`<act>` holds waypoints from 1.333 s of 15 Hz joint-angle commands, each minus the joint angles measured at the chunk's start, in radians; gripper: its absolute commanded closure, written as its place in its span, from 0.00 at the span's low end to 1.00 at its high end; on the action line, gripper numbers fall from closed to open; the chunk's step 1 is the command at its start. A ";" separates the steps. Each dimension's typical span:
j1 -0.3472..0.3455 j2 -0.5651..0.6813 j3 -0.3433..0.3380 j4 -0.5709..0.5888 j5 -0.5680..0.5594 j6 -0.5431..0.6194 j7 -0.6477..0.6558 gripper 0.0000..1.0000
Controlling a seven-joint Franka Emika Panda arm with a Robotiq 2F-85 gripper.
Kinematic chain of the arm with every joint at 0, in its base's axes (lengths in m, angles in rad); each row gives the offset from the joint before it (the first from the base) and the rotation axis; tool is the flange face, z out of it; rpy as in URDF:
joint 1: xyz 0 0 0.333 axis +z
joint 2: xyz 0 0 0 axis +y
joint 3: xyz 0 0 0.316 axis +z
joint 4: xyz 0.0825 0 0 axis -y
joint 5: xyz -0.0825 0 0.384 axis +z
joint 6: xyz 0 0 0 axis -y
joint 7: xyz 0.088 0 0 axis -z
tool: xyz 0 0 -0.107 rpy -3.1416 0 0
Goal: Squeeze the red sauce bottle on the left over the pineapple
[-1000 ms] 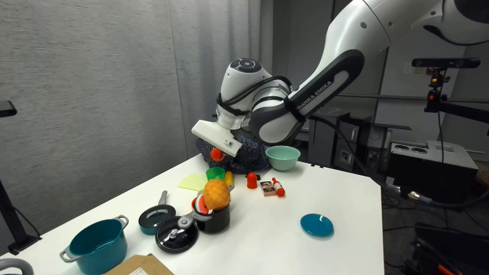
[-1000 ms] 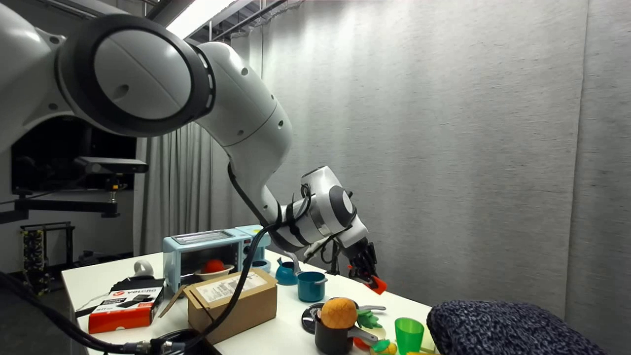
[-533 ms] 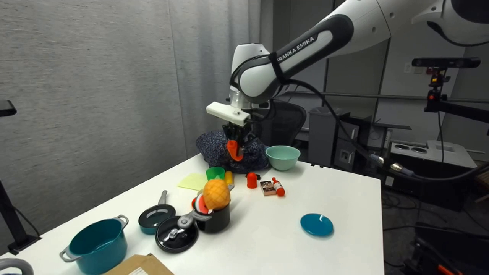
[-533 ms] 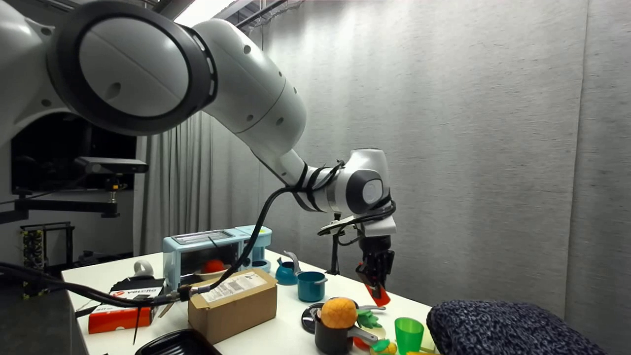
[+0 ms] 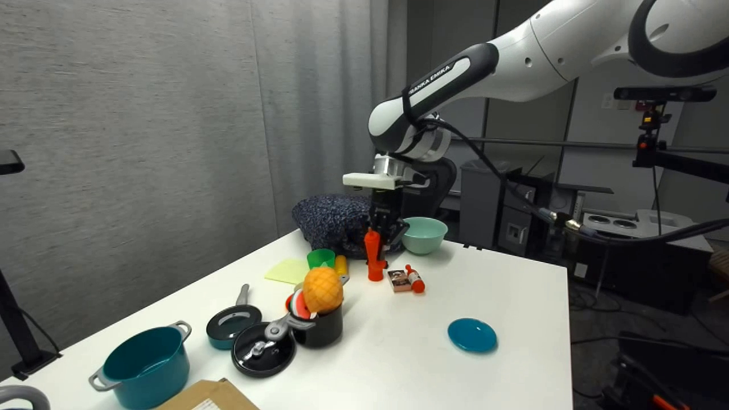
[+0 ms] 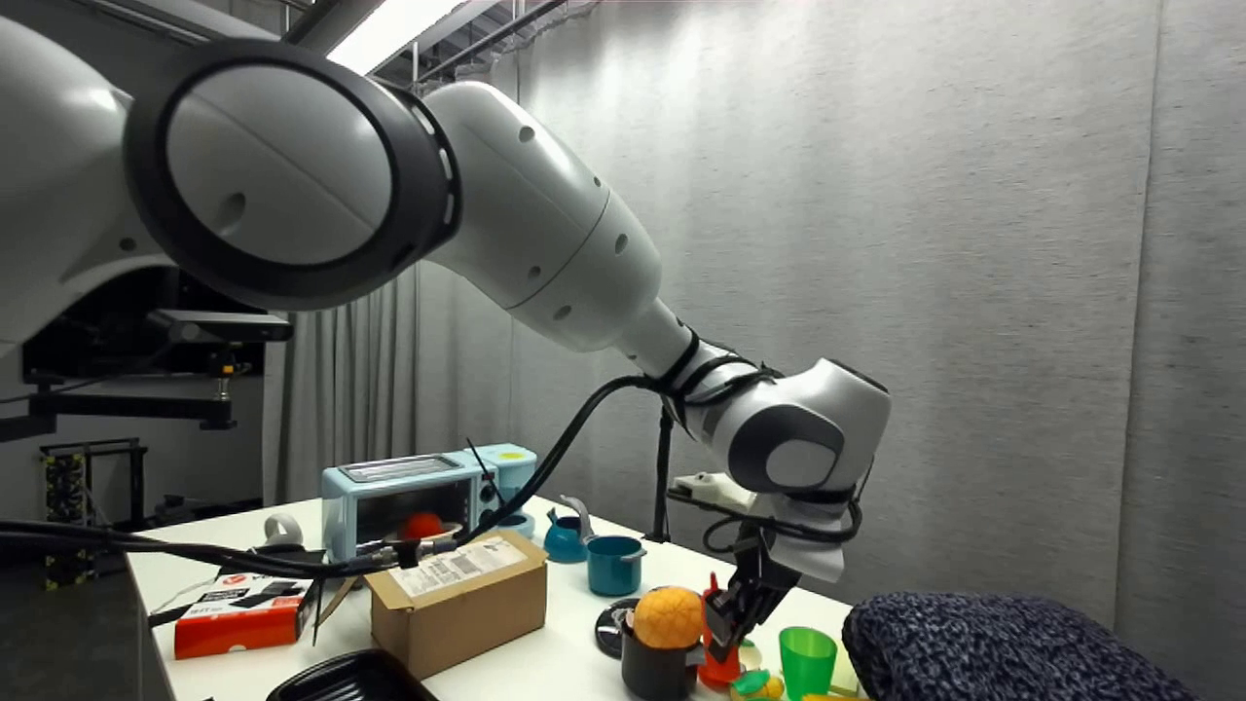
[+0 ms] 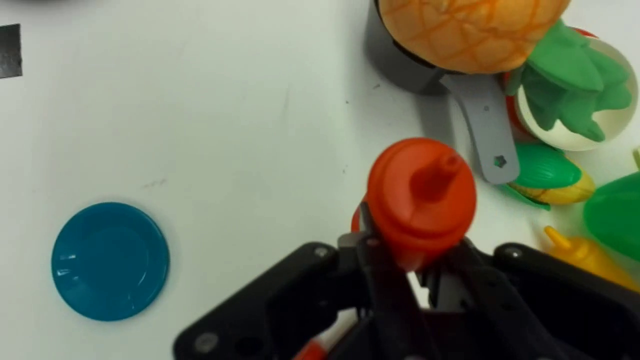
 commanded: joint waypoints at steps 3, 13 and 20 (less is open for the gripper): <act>0.011 0.171 -0.089 0.160 0.103 -0.171 -0.133 0.96; -0.014 0.336 -0.106 0.318 0.129 -0.186 -0.264 0.96; -0.082 0.382 -0.108 0.392 0.153 -0.219 -0.397 0.96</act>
